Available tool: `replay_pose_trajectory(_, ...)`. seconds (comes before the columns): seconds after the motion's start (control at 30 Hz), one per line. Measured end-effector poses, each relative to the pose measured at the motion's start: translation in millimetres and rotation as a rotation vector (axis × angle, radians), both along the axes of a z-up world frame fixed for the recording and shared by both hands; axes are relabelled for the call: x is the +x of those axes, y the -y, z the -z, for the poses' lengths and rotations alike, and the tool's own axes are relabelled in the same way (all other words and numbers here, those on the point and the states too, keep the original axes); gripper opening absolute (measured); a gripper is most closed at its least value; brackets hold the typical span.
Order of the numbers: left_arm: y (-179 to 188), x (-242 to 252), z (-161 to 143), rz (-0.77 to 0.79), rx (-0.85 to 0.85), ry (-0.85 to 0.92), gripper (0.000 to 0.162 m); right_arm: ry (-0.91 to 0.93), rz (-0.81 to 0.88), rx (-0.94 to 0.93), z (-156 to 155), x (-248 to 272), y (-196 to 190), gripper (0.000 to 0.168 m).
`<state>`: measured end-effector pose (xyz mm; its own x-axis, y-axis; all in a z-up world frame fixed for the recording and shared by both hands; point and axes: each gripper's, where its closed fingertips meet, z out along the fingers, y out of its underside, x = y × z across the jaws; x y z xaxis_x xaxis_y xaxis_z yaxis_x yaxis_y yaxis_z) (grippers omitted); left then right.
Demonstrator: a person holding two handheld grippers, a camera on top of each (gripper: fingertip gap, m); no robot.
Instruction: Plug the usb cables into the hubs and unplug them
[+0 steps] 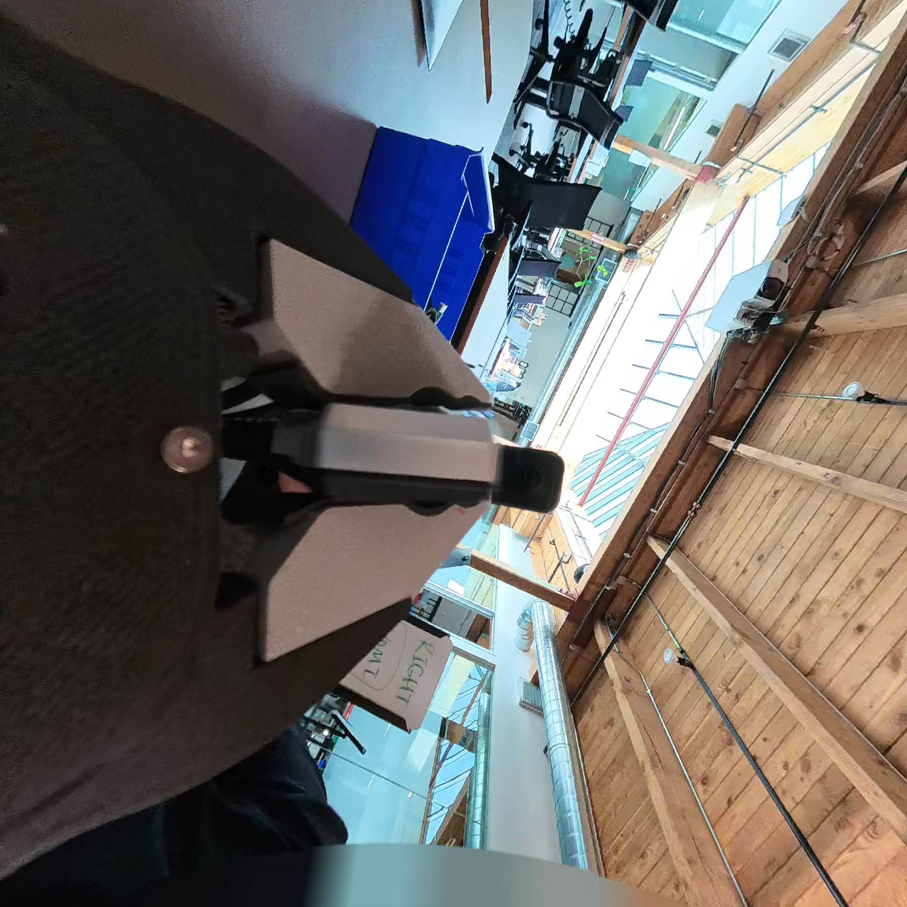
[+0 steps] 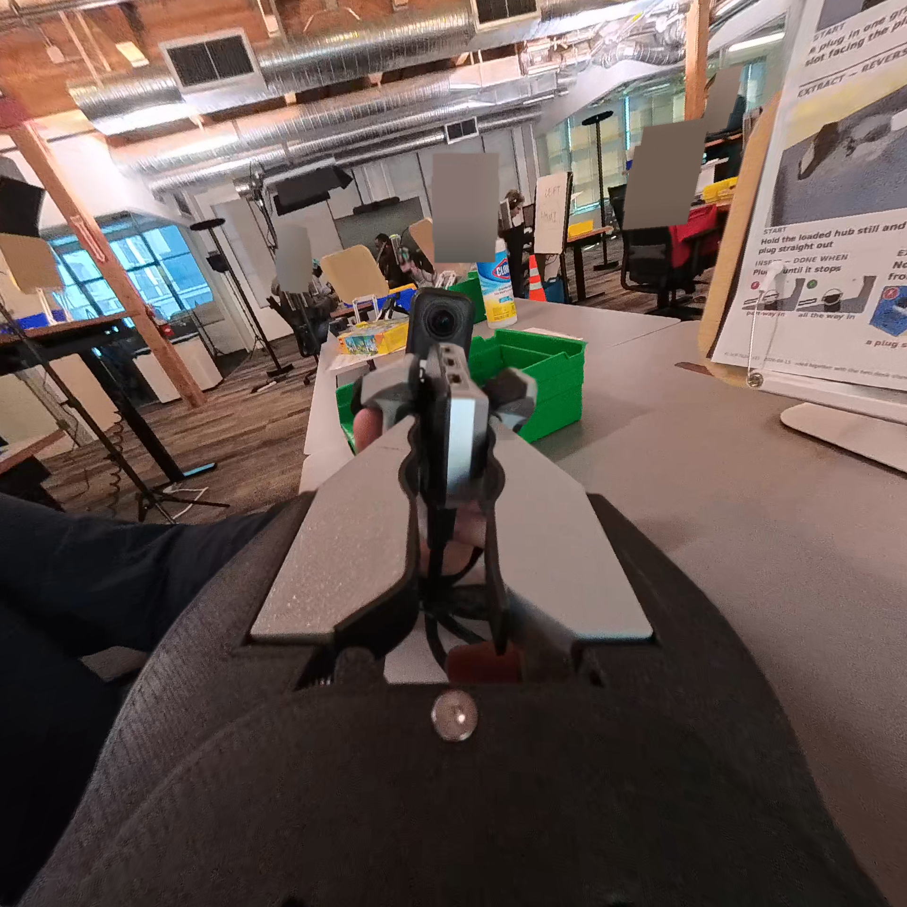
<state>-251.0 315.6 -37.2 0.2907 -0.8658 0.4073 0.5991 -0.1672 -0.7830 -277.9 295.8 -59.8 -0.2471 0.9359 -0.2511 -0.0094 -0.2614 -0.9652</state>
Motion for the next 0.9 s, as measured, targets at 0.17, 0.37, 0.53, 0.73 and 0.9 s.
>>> replay_pose_trajectory(0.17, -2.2, -6.0, -2.3, -0.033, 0.001, 0.020, 0.040, 0.007, -0.029, 0.014, 6.4, -2.3, 6.3, 0.017)
replay_pose_trajectory(0.37, -15.2, -37.4, -1.7, -0.266, 0.003, -0.051, 0.052, 0.015, 0.111, 0.117, -14.2, 19.9, -15.4, 0.016)
replay_pose_trajectory(0.53, -24.8, -65.4, 2.5, -0.532, 0.013, -0.155, 0.039, -0.043, 0.403, 0.307, -98.5, 78.4, -66.6, 0.016)
replay_pose_trajectory(0.73, -32.5, -57.0, 14.8, -0.494, -0.047, -0.187, 0.038, -0.346, 0.972, 0.840, -275.3, 198.7, -141.0, 0.017)
replay_pose_trajectory(0.9, -34.7, -62.0, 16.8, -0.508, -0.068, -0.181, 0.036, -0.126, 0.927, 0.664, -217.6, 207.3, -218.9, 0.016)
